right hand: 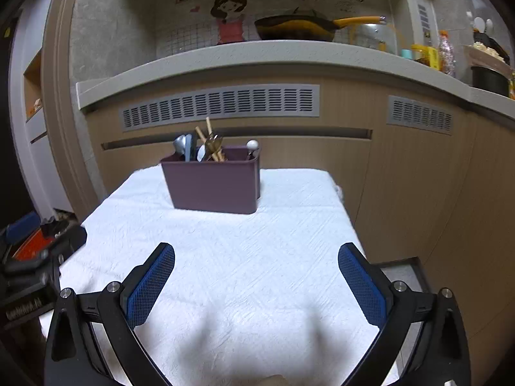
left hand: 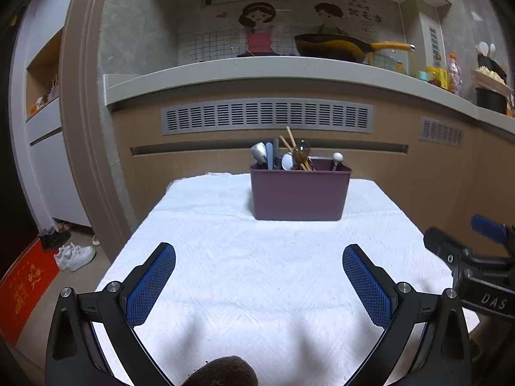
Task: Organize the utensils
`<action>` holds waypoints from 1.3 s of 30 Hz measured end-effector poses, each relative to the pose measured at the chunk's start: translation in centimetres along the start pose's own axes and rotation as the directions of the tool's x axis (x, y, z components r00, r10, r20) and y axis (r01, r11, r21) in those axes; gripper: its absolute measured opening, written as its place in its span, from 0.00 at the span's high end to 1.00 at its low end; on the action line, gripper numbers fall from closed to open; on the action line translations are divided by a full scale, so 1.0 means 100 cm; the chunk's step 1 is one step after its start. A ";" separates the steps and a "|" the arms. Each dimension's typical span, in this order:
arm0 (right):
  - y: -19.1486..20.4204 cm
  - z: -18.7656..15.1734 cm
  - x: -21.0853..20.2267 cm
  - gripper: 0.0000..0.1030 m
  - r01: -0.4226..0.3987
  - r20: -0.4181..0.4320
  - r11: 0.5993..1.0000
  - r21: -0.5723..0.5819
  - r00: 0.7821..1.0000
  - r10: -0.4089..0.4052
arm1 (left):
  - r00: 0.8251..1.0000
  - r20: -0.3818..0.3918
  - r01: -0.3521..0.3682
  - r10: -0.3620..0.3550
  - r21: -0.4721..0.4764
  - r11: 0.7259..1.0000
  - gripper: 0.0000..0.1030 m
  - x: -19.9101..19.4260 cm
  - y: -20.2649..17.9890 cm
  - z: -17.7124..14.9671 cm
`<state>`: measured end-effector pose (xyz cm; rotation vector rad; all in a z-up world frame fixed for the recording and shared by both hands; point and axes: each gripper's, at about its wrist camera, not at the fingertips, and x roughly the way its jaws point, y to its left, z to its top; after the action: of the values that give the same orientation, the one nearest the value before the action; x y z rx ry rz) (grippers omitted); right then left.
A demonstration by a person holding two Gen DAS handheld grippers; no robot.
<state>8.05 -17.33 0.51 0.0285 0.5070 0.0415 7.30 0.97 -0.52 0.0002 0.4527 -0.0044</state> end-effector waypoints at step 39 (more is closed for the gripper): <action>0.000 -0.004 0.003 0.02 -0.013 -0.023 1.000 -0.021 1.000 0.013 | 0.999 -0.034 0.013 -0.013 -0.012 1.000 0.00 0.005 0.001 -0.003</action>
<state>8.12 -17.35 -0.02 0.0106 0.5292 0.0600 7.60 1.06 -0.98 -0.0142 0.4863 -0.0145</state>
